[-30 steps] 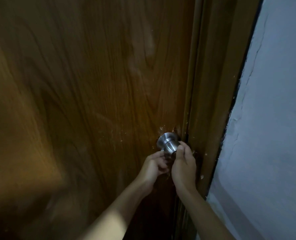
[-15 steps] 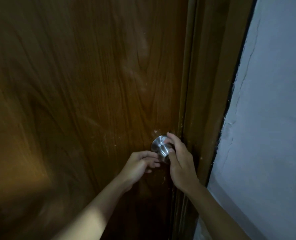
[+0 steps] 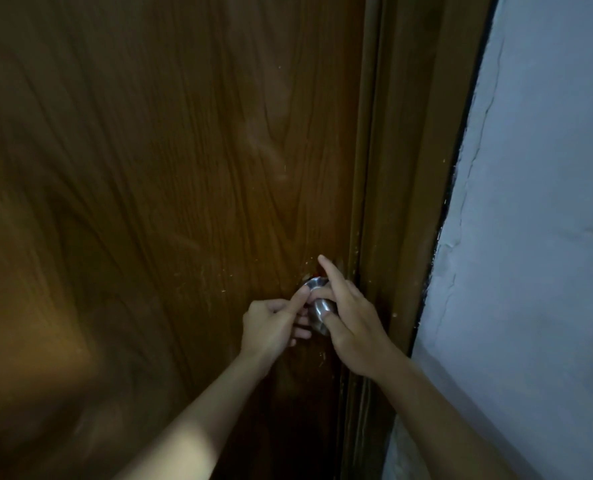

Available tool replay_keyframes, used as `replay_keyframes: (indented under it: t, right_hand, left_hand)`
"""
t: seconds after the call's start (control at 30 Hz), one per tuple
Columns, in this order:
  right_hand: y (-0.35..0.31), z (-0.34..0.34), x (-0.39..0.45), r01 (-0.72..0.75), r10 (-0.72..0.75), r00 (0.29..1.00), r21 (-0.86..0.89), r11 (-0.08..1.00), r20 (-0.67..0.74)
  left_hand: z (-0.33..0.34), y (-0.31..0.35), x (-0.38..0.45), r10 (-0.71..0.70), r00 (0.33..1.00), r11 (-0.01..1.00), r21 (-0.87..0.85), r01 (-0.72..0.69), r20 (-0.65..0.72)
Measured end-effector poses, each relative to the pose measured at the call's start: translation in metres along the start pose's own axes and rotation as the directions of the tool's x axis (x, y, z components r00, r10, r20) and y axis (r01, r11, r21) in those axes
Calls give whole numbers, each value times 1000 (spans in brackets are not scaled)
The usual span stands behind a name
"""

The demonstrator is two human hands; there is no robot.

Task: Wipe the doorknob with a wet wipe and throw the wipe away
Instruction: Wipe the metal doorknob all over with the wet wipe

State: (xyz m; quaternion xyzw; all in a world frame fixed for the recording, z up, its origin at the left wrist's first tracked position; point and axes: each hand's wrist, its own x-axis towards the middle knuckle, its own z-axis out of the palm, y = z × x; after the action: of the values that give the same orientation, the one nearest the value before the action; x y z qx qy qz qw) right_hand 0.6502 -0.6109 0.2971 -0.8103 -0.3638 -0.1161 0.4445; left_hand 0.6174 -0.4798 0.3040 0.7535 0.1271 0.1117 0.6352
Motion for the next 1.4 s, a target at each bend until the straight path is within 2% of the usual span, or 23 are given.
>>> replay_keyframes:
  t: [0.2, 0.3, 0.37, 0.6, 0.67, 0.83, 1.13, 1.33, 1.4]
  right_hand:
    - [-4, -4, -8, 15, -14, 1000, 99, 995, -19]
    - [-7, -1, -17, 80, -92, 991, -122, 989, -93]
    - [-9, 2, -20, 88, -112, 990, -259, 962, -80]
    - [-3, 4, -9, 115, -123, 992, -263, 958, -15]
    - [0, 0, -6, 123, -128, 992, -239, 963, -5]
    - [1, -1, -5, 102, -112, 990, -114, 988, -82]
    - [3, 13, -8, -62, 69, 986, 50, 997, -154]
    - [-6, 24, -17, -176, 221, 945, 194, 965, -242]
    - [-9, 25, -21, -245, 318, 913, 278, 929, -256]
  left_hand:
    - [5, 5, 1, -33, 999, 999, 15, 34, -39]
    - [5, 5, 1, -39, 999, 999, 6, 39, -29]
    - [5, 5, 1, -35, 999, 999, 13, 36, -40]
    - [6, 6, 2, 2, 998, 998, 60, 2, -57]
    - [5, 6, 2, 10, 999, 999, 41, -8, -42]
    - [7, 3, 1, 20, 1000, 999, 35, -20, -12]
    - [4, 0, 0, 33, 999, 999, 40, -34, 21]
    - [4, -5, 0, 51, 998, 998, 43, -52, 37]
    - [5, -7, 0, 48, 998, 998, 42, -50, 43]
